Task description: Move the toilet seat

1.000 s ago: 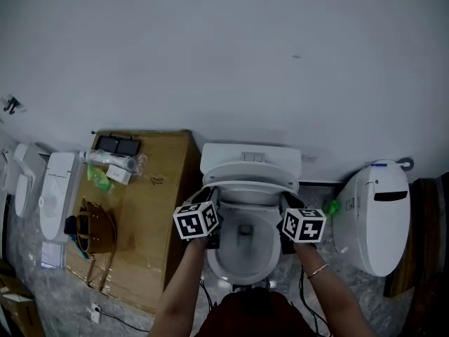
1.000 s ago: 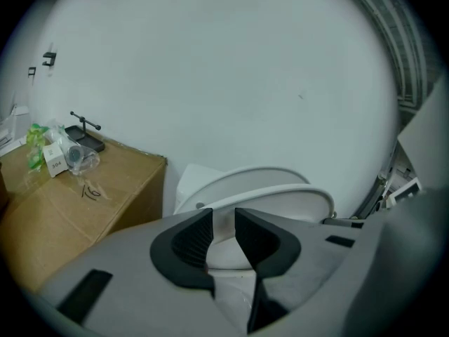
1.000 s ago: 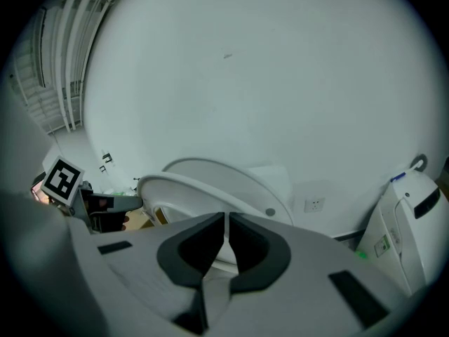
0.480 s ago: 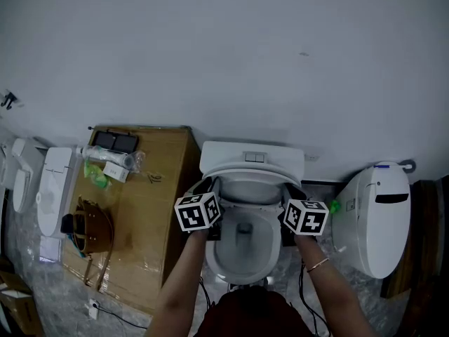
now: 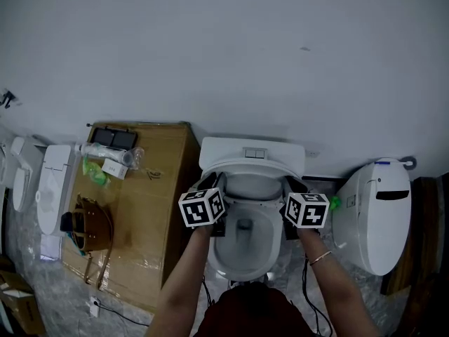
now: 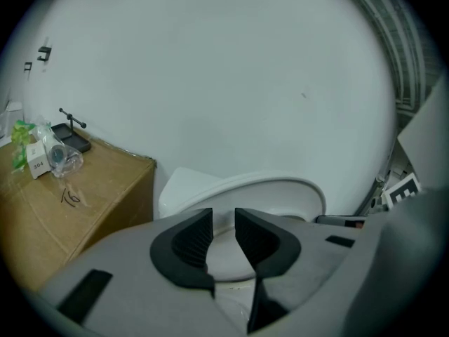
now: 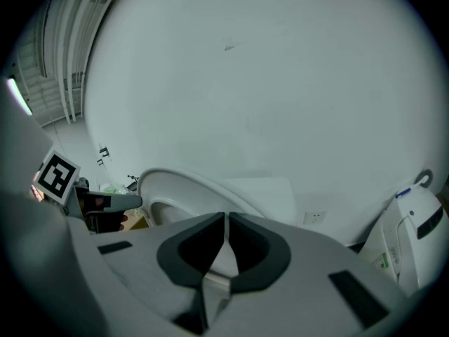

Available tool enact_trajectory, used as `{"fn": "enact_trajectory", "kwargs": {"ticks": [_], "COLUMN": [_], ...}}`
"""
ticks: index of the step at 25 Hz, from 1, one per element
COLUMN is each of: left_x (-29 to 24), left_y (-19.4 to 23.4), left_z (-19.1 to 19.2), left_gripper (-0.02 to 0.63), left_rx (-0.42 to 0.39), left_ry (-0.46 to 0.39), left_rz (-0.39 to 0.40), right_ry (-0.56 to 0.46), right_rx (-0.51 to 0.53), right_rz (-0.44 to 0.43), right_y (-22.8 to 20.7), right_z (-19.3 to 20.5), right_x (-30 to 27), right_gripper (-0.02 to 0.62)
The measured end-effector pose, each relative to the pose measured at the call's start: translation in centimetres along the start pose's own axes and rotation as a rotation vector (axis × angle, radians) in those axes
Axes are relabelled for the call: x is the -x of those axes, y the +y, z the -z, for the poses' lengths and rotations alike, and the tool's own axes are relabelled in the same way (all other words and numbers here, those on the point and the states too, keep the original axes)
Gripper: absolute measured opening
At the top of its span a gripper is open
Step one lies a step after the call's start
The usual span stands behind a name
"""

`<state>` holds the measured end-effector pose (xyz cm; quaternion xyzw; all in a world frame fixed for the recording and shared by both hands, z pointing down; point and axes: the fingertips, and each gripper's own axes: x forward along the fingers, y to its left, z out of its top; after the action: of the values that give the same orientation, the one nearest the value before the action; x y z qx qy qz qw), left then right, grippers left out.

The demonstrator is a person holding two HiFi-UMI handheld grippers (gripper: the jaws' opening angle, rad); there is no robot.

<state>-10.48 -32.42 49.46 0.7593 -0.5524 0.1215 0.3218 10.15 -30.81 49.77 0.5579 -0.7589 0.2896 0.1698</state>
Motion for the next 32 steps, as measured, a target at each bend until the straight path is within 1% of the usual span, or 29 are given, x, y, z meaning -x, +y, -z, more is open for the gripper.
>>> {"fn": "enact_trajectory", "kwargs": {"ticks": [3, 6, 11, 15, 19, 22, 29, 32], "left_x": [1.2, 3.0, 6.6, 9.5, 12.1, 14.1, 19.1, 21.0], "left_y": [-0.4, -0.9, -1.3, -2.2, -3.6, -4.4, -6.7, -7.6], "left_z": [-0.5, -1.2, -1.6, -1.2, 0.0, 1.0, 3.0, 3.8], "left_gripper": [0.109, 0.086, 0.056, 0.042, 0.035, 0.031, 0.031, 0.031], "left_rx": [-0.025, -0.047, -0.064, -0.129, -0.172, -0.189, -0.257, -0.285], "left_ry": [-0.034, -0.089, -0.159, -0.205, -0.218, -0.221, -0.251, -0.266], "left_rz": [0.007, 0.011, 0.002, -0.012, 0.006, 0.015, 0.027, 0.028], "right_ry": [-0.021, -0.057, -0.113, -0.157, -0.194, -0.201, -0.221, -0.222], "right_rx": [-0.004, -0.021, -0.014, -0.002, 0.009, 0.018, 0.058, 0.077], "right_rz": [-0.016, -0.037, -0.072, -0.096, -0.113, -0.121, -0.123, -0.144], "right_y": [0.5, 1.2, 3.2, 4.5, 5.6, 6.6, 8.4, 9.4], "right_z": [-0.2, -0.6, -1.2, -1.5, -1.0, 0.0, 2.4, 3.4], "right_x": [0.7, 1.9, 4.7, 7.3, 10.0, 11.9, 16.6, 18.3], "right_gripper": [0.034, 0.034, 0.034, 0.032, 0.026, 0.02, 0.017, 0.016]}}
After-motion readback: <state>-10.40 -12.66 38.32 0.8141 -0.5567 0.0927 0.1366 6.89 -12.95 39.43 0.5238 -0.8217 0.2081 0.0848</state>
